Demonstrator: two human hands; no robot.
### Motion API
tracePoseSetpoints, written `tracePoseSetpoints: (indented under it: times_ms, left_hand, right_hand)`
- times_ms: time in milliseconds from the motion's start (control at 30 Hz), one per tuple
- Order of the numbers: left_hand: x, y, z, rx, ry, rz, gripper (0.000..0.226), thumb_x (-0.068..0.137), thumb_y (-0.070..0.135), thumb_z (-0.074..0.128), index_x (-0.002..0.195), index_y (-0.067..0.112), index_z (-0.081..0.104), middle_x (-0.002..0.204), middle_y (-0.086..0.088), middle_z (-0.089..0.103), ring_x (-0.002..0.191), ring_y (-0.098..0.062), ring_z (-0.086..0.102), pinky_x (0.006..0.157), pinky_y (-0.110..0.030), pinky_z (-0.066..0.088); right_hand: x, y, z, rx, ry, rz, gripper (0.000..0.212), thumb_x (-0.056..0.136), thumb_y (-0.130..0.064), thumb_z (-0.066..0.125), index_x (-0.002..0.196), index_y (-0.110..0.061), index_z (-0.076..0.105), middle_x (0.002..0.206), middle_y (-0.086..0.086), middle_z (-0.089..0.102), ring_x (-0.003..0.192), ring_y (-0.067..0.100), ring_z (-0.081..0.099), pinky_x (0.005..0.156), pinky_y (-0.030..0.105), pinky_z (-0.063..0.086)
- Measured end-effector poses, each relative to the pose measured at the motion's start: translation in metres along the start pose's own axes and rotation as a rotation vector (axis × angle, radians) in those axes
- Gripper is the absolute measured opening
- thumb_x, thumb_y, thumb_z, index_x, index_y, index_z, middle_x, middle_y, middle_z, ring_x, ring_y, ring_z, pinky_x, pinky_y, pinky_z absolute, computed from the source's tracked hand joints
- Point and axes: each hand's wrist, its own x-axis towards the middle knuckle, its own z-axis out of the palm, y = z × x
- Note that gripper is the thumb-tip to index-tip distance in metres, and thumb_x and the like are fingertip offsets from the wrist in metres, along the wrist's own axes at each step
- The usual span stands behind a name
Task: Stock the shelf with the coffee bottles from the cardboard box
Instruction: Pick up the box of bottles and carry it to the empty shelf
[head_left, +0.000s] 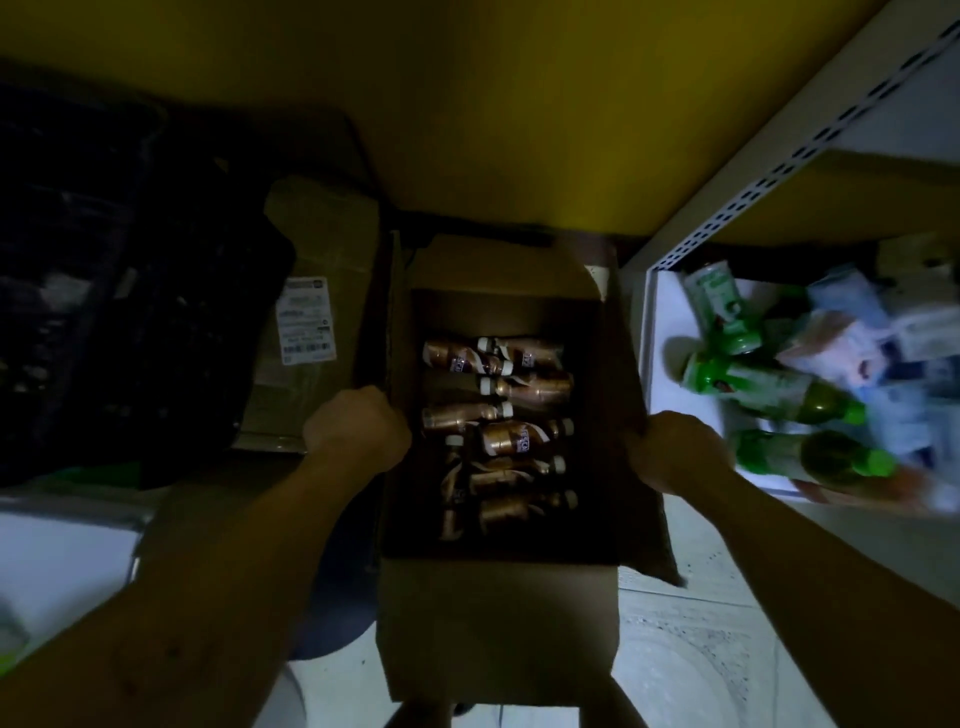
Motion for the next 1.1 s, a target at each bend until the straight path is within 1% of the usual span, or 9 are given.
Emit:
tracePoseSetpoints:
  times_ms: [100, 167, 300, 400, 567, 667, 867, 1033, 1100]
  left_hand:
    - [-0.033, -0.001, -0.03, 0.055, 0.035, -0.002, 0.027, 0.089, 0.034, 0.055, 0.073, 0.013, 0.05, 0.082, -0.005, 0.056, 0.071, -0.019, 0.049, 0.061, -0.029, 0.04]
    - [-0.056, 0.0, -0.05, 0.062, 0.017, 0.0, 0.026, 0.089, 0.035, 0.054, 0.075, 0.013, 0.05, 0.092, -0.009, 0.062, 0.076, -0.023, 0.054, 0.064, -0.03, 0.044]
    - [-0.115, 0.006, -0.097, 0.074, 0.03, 0.021, 0.028, 0.089, 0.032, 0.055, 0.103, 0.008, 0.058, 0.112, -0.014, 0.059, 0.098, -0.029, 0.057, 0.073, -0.032, 0.041]
    - [-0.163, 0.015, -0.139, 0.123, 0.057, 0.069, 0.033, 0.088, 0.032, 0.055, 0.111, 0.008, 0.057, 0.116, -0.013, 0.058, 0.104, -0.03, 0.057, 0.079, -0.035, 0.044]
    - [-0.234, 0.03, -0.222, 0.167, 0.081, 0.144, 0.03, 0.085, 0.034, 0.056, 0.104, 0.011, 0.061, 0.104, -0.01, 0.062, 0.093, -0.028, 0.061, 0.079, -0.036, 0.051]
    - [-0.272, 0.031, -0.266, 0.157, 0.124, 0.166, 0.029, 0.085, 0.033, 0.055, 0.104, 0.012, 0.061, 0.104, -0.008, 0.061, 0.093, -0.026, 0.06, 0.082, -0.036, 0.051]
    - [-0.335, 0.031, -0.304, 0.09, 0.169, 0.139, 0.024, 0.089, 0.034, 0.051, 0.09, 0.013, 0.061, 0.09, -0.007, 0.059, 0.079, -0.024, 0.057, 0.075, -0.036, 0.05]
    - [-0.405, 0.022, -0.316, -0.019, 0.395, 0.069, 0.014, 0.086, 0.025, 0.055, 0.086, 0.012, 0.062, 0.088, -0.007, 0.062, 0.079, -0.023, 0.061, 0.064, -0.032, 0.046]
    - [-0.433, 0.014, -0.325, -0.081, 0.478, 0.033, 0.013, 0.087, 0.026, 0.055, 0.082, 0.014, 0.058, 0.081, -0.005, 0.057, 0.068, -0.019, 0.055, 0.054, -0.028, 0.042]
  right_hand:
    - [-0.035, -0.001, -0.021, 0.015, 0.002, -0.04, 0.037, 0.098, -0.034, 0.044, 0.108, -0.005, 0.065, 0.116, 0.018, 0.064, 0.106, 0.035, 0.061, 0.086, 0.038, 0.046]
    - [-0.063, -0.002, -0.035, 0.014, 0.017, -0.036, 0.037, 0.097, -0.033, 0.046, 0.113, -0.005, 0.064, 0.122, 0.018, 0.062, 0.112, 0.035, 0.059, 0.09, 0.037, 0.046]
    - [-0.125, -0.002, -0.07, 0.019, 0.037, -0.022, 0.035, 0.096, -0.028, 0.048, 0.114, -0.003, 0.064, 0.123, 0.018, 0.062, 0.112, 0.035, 0.059, 0.087, 0.036, 0.047]
    - [-0.174, 0.0, -0.103, 0.036, 0.076, -0.007, 0.038, 0.095, -0.028, 0.049, 0.12, -0.002, 0.062, 0.128, 0.02, 0.058, 0.115, 0.036, 0.057, 0.091, 0.04, 0.048]
    - [-0.252, 0.003, -0.173, 0.034, 0.15, -0.029, 0.025, 0.093, -0.025, 0.05, 0.092, -0.003, 0.062, 0.111, 0.018, 0.066, 0.09, 0.031, 0.063, 0.072, 0.033, 0.048]
    - [-0.29, 0.008, -0.214, 0.049, 0.216, -0.056, 0.032, 0.094, -0.032, 0.049, 0.101, -0.004, 0.063, 0.106, 0.016, 0.064, 0.091, 0.032, 0.061, 0.073, 0.035, 0.048]
    - [-0.344, 0.021, -0.268, -0.011, 0.29, -0.134, 0.029, 0.094, -0.037, 0.051, 0.093, -0.009, 0.059, 0.091, 0.011, 0.059, 0.08, 0.028, 0.057, 0.068, 0.033, 0.046]
    - [-0.402, 0.033, -0.302, -0.042, 0.403, -0.246, 0.028, 0.093, -0.033, 0.053, 0.074, -0.012, 0.057, 0.073, 0.007, 0.057, 0.062, 0.023, 0.058, 0.053, 0.03, 0.048]
    - [-0.432, 0.033, -0.319, -0.062, 0.457, -0.284, 0.029, 0.093, -0.033, 0.053, 0.074, -0.011, 0.056, 0.073, 0.007, 0.057, 0.062, 0.024, 0.057, 0.05, 0.031, 0.045]
